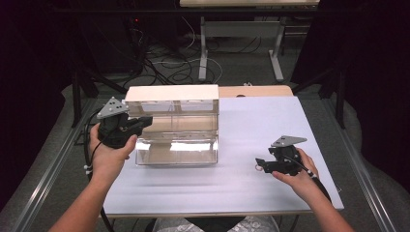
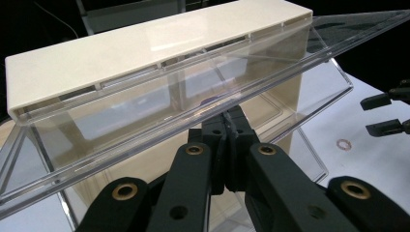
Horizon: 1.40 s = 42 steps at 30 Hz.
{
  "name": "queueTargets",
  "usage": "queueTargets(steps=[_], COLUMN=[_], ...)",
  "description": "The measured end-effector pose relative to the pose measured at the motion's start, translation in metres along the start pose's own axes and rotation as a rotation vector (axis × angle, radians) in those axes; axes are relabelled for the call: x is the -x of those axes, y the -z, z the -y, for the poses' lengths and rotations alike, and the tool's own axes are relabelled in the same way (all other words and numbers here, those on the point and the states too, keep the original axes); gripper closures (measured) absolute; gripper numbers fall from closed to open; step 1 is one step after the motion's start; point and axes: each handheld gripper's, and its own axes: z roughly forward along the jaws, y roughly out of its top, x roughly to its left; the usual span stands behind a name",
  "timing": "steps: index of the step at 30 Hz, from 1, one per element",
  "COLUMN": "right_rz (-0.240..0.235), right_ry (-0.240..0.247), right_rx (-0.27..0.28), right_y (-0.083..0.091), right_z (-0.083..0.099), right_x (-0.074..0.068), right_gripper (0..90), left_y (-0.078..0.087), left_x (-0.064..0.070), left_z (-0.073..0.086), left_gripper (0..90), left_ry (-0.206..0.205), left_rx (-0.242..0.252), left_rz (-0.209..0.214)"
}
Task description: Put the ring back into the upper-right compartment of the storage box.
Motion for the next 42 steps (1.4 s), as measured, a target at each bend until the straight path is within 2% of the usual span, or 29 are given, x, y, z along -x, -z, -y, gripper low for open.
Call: queueTargets(steps=[2, 8, 13, 15, 19, 20, 21, 22, 24, 26, 29, 31, 33, 35, 37, 38, 39, 42], right_rz=[-0.001, -0.014, -0.026, -0.050, -0.057, -0.058, -0.055, -0.055, -0.058, -0.073, -0.083, -0.086, -0.097, -0.094, -0.102, -0.101, -0.109, -0.104], right_ry=[0.011, -0.030, -0.061, -0.082, -0.078, -0.071, -0.061, -0.059, -0.043, -0.047, -0.022, 0.006, 0.005, 0.025, 0.020, 0.009, 0.021, 0.014], right_rx=[-0.006, -0.062, -0.140, -0.187, -0.253, -0.236, -0.276, -0.286, -0.298, -0.305, -0.305, -0.331, -0.323, -0.385, -0.346, -0.351, -0.349, -0.376], right_y=[-0.002, -0.011, -0.021, -0.025, -0.033, -0.037, -0.037, -0.038, -0.040, -0.041, -0.044, -0.045, -0.048, -0.048, -0.052, -0.053, -0.055, -0.056], right_z=[-0.005, -0.013, -0.015, -0.015, -0.013, -0.011, -0.012, -0.012, -0.013, -0.014, -0.014, -0.016, -0.015, -0.018, -0.015, -0.015, -0.014, -0.012], right_x=[0.002, 0.010, 0.017, 0.018, 0.021, 0.021, 0.021, 0.020, 0.020, 0.019, 0.019, 0.019, 0.018, 0.020, 0.020, 0.020, 0.021, 0.021], right_gripper=[35.8, 42.2, 49.5, 51.9, 56.7, 58.0, 59.5, 60.9, 63.3, 64.7, 66.6, 67.5, 68.4, 69.3, 70.1, 70.6, 70.9, 71.2], left_y=[0.000, 0.000, 0.000, 0.000, -0.001, -0.001, -0.001, -0.001, -0.001, -0.001, -0.002, -0.002, -0.002, -0.002, -0.002, -0.002, -0.002, -0.002], left_x=[0.000, 0.001, 0.000, 0.001, 0.000, 0.000, 0.000, 0.000, 0.000, 0.000, 0.000, 0.000, 0.000, 0.000, 0.000, 0.000, 0.000, 0.000], left_z=[0.000, -0.001, -0.001, -0.001, -0.001, -0.001, -0.001, -0.001, -0.001, -0.001, -0.001, -0.001, -0.001, -0.001, -0.001, -0.001, -0.001, -0.001], left_gripper=[90.0, 90.0, 90.0, 90.0, 90.0, 90.0, 90.0, 90.0, 90.0, 90.0, 90.0, 90.0, 90.0, 90.0, 90.0, 90.0, 90.0, 90.0], left_ry=[0.000, -0.001, -0.002, -0.002, 0.001, 0.001, 0.000, 0.000, 0.001, 0.000, -0.001, -0.002, -0.003, -0.002, -0.001, -0.001, -0.001, -0.001], left_rx=[0.000, -0.001, 0.000, 0.002, 0.001, 0.000, 0.000, 0.001, 0.000, 0.000, -0.001, -0.002, -0.002, 0.000, 0.000, 0.000, 0.000, 0.000], left_rz=[0.000, -0.003, -0.003, -0.003, -0.005, -0.005, -0.002, -0.002, -0.001, 0.000, 0.000, 0.000, 0.001, 0.002, 0.002, 0.002, 0.002, 0.000])
